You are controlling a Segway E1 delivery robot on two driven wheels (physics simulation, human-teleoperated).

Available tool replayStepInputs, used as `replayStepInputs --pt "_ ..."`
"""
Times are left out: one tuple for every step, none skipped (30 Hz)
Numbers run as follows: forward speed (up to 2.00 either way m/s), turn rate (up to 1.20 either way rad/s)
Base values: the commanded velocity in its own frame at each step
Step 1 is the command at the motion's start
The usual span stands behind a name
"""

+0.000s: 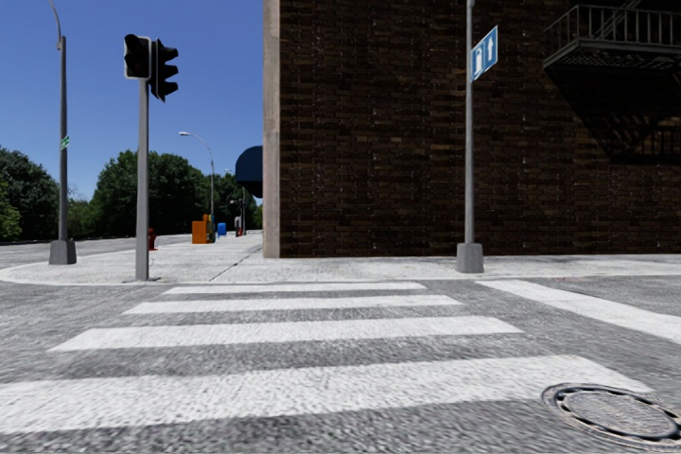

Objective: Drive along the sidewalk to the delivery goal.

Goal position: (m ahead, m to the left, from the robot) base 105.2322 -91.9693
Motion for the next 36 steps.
replayStepInputs --pt "2.00 0.00" --pt "2.00 0.00" --pt "2.00 0.00" --pt "2.00 0.00" --pt "2.00 0.00" --pt "2.00 0.00" --pt "2.00 0.00" --pt "2.00 0.00" --pt "2.00 0.00" --pt "2.00 0.00" --pt "2.00 0.00" --pt "2.00 0.00" --pt "2.00 0.00" --pt "2.00 0.00" --pt "2.00 0.00" --pt "2.00 0.00" --pt "2.00 0.00" --pt "2.00 0.00" --pt "2.00 0.00" --pt "2.00 0.00" --pt "2.00 0.00" --pt "2.00 0.00" --pt "2.00 0.00" --pt "2.00 0.00" --pt "2.00 0.00" --pt "2.00 0.00" --pt "2.00 0.00" --pt "2.00 0.00" --pt "2.00 0.00" --pt "2.00 0.00" --pt "2.00 0.00" --pt "2.00 0.00" --pt "2.00 0.00" --pt "2.00 0.00" --pt "2.00 0.00" --pt "2.00 0.00"
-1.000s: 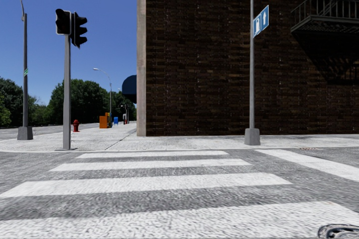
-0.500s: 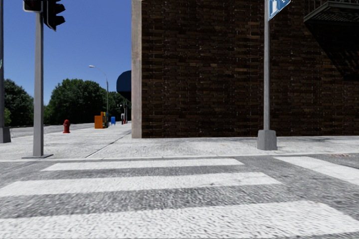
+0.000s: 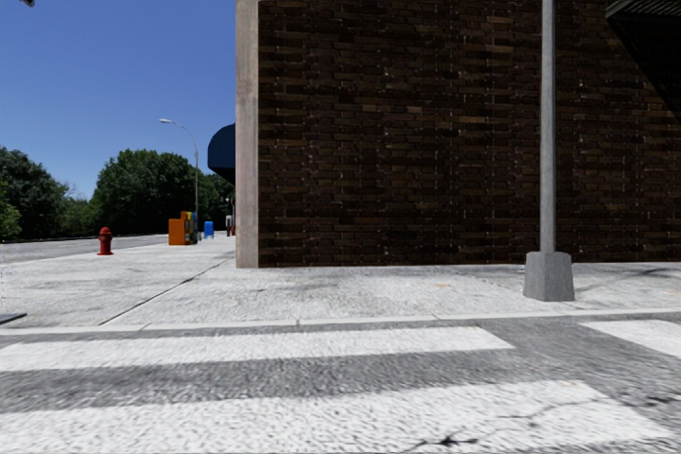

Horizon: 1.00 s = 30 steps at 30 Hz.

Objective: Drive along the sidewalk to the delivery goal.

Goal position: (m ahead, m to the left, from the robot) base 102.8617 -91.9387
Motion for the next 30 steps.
replayStepInputs --pt "2.00 0.00" --pt "2.00 0.00" --pt "2.00 0.00" --pt "2.00 0.00" --pt "2.00 0.00" --pt "2.00 0.00" --pt "2.00 0.00" --pt "2.00 0.00" --pt "2.00 0.00" --pt "2.00 0.00" --pt "2.00 0.00" --pt "2.00 0.00" --pt "2.00 0.00" --pt "2.00 -0.17" --pt "2.00 -0.27" --pt "2.00 -0.27" --pt "2.00 -0.29" --pt "2.00 -0.30" --pt "2.00 -0.30" --pt "2.00 -0.30" --pt "2.00 -0.30" --pt "2.00 -0.30" --pt "2.00 -0.31" --pt "2.00 -0.31" --pt "2.00 -0.31" --pt "2.00 -0.36" --pt "2.00 -0.39" --pt "1.97 -0.40" --pt "1.97 -0.40" --pt "1.90 -0.41"
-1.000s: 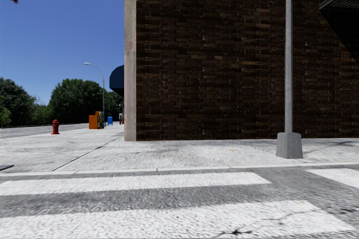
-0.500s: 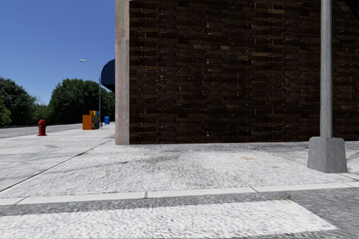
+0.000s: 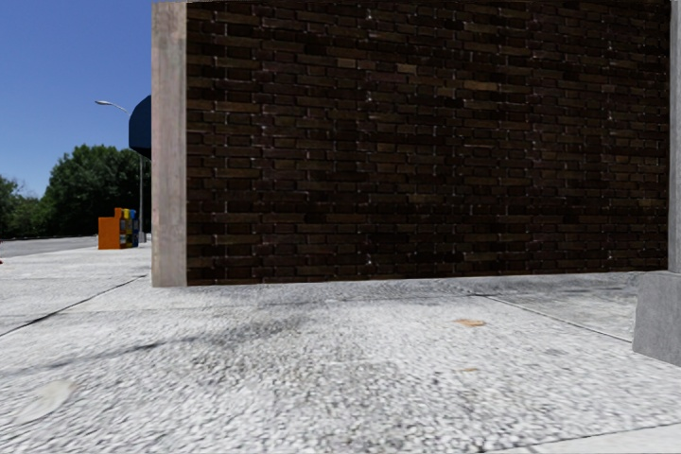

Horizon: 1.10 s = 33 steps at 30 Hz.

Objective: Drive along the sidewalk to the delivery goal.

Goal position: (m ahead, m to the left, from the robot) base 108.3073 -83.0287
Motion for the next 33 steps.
replayStepInputs --pt "1.88 -0.41" --pt "1.85 -0.41" --pt "1.85 -0.41" --pt "1.70 -0.41" --pt "1.53 -0.41" --pt "1.34 -0.41" --pt "1.34 -0.41" --pt "1.27 -0.41" --pt "1.18 -0.41" --pt "1.11 -0.47" --pt "1.07 -0.52" --pt "1.07 -0.52" --pt "1.06 -0.53" --pt "1.06 -0.53" --pt "1.06 -0.53" --pt "1.06 -0.53" --pt "1.06 -0.53" --pt "1.06 -0.53" --pt "1.06 -0.53" --pt "1.06 -0.53" --pt "1.06 -0.53" --pt "1.06 -0.53" --pt "1.06 -0.53" --pt "1.06 -0.53" --pt "1.06 -0.53" --pt "1.06 -0.53" --pt "1.06 -0.53" --pt "1.06 -0.45" --pt "1.06 -0.45" --pt "1.06 -0.43" --pt "1.06 -0.42" --pt "1.13 -0.41" --pt "1.15 -0.37"
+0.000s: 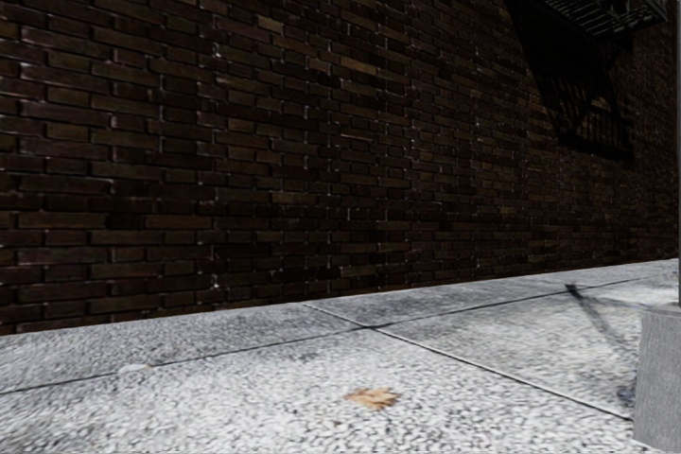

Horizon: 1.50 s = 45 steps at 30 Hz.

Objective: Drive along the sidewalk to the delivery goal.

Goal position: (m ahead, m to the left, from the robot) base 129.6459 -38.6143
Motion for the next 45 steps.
replayStepInputs --pt "1.17 -0.30" --pt "1.17 -0.29" --pt "1.17 -0.29" --pt "1.17 -0.29" --pt "1.17 -0.29" --pt "1.17 -0.28" --pt "1.17 -0.26" --pt "1.17 -0.26" --pt "1.17 -0.25" --pt "1.17 -0.25" --pt "1.17 -0.25" --pt "1.20 -0.25" --pt "1.20 -0.25" --pt "1.23 -0.25" --pt "1.30 -0.29" --pt "1.33 -0.34" --pt "1.33 -0.34" --pt "1.34 -0.37" --pt "1.38 -0.39" --pt "1.54 -0.45" --pt "2.00 -0.50" --pt "2.00 -0.50" --pt "2.00 -0.52" --pt "2.00 -0.53" --pt "2.00 -0.56" --pt "2.00 -0.56" --pt "2.00 -0.57" --pt "2.00 -0.57" --pt "2.00 -0.57" --pt "2.00 -0.57" --pt "2.00 -0.57" --pt "2.00 -0.57" --pt "2.00 -0.57" --pt "2.00 -0.57" --pt "2.00 -0.57" --pt "2.00 -0.57" --pt "2.00 -0.57" --pt "2.00 -0.57" --pt "2.00 -0.57" --pt "2.00 -0.57" --pt "2.00 -0.57" --pt "2.00 -0.57" --pt "2.00 -0.57" --pt "2.00 -0.57" --pt "2.00 -0.57"
